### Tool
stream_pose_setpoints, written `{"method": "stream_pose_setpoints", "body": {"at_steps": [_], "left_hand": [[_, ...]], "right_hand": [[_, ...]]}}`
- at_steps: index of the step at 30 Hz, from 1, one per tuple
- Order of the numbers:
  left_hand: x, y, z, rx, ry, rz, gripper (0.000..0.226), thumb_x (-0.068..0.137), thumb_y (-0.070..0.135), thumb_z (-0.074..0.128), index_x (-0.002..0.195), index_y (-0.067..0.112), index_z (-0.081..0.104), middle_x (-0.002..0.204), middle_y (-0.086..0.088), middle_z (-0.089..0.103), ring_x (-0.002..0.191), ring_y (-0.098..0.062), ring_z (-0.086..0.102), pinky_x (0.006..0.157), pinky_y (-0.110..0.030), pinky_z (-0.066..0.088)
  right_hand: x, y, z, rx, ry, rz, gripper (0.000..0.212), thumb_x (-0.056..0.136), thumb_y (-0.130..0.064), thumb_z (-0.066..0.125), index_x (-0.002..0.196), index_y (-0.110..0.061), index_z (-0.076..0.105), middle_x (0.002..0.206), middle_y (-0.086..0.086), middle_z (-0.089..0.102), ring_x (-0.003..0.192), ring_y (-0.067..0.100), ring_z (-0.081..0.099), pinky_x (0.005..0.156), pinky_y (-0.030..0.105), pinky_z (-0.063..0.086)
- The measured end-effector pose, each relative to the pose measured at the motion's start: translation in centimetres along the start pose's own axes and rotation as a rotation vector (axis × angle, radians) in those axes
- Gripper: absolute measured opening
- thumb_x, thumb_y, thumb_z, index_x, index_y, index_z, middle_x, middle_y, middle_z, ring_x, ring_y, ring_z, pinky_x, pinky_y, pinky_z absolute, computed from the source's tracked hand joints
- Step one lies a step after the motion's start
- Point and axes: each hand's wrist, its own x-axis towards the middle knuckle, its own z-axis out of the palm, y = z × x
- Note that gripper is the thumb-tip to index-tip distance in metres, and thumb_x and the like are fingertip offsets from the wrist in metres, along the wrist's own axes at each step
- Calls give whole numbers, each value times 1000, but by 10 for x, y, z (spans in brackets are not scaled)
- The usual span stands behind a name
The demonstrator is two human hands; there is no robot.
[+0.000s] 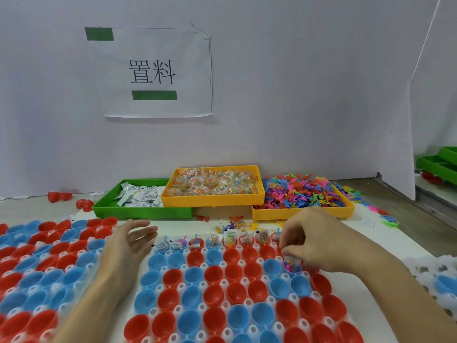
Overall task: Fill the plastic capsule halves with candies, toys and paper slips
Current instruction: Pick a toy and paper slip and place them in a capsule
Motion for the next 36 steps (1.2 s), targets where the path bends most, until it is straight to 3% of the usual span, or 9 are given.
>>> {"method": "stream_pose_setpoints", "body": {"at_steps": [7, 14, 24, 30, 36], "left_hand": [[0, 0, 1, -2, -2, 5, 38, 106, 29, 34, 107, 6, 64, 105, -13, 71, 100, -23, 65, 76, -29, 46], [1, 0, 0, 6, -1, 2, 38, 106, 30, 34, 109, 7, 64, 106, -13, 71, 102, -24, 65, 76, -29, 46], [-1, 0, 0, 8, -3, 2, 38, 107, 29, 33, 107, 7, 64, 107, -14, 70, 103, -24, 65, 78, -30, 46], [-2, 1, 1, 0, -4, 2, 38, 106, 29, 34, 111, 5, 63, 107, -14, 70, 102, -25, 64, 77, -30, 46], [-2, 1, 0, 7, -3, 6, 38, 106, 29, 34, 108, 7, 64, 107, -14, 70, 103, -24, 64, 78, -30, 45]], "right_hand": [[-3, -1, -3, 29, -18, 3, 26, 84, -18, 76, 67, -37, 74, 72, -18, 72, 73, -6, 67, 62, 14, 54], [-5, 3, -5, 7, -27, 32, 16, 86, -16, 72, 84, -29, 81, 79, -18, 74, 76, -10, 66, 62, 11, 53], [-4, 4, -5, -5, -26, 39, 16, 87, -14, 72, 85, -27, 81, 75, -20, 72, 74, -11, 65, 61, 10, 53], [-4, 7, -7, -9, -2, 35, 19, 86, -14, 73, 85, -31, 81, 80, -19, 73, 78, -8, 66, 70, 18, 58], [-1, 10, -1, 22, -37, 44, 20, 86, -11, 74, 85, -30, 80, 79, -18, 72, 77, -10, 66, 60, 10, 52]]}}
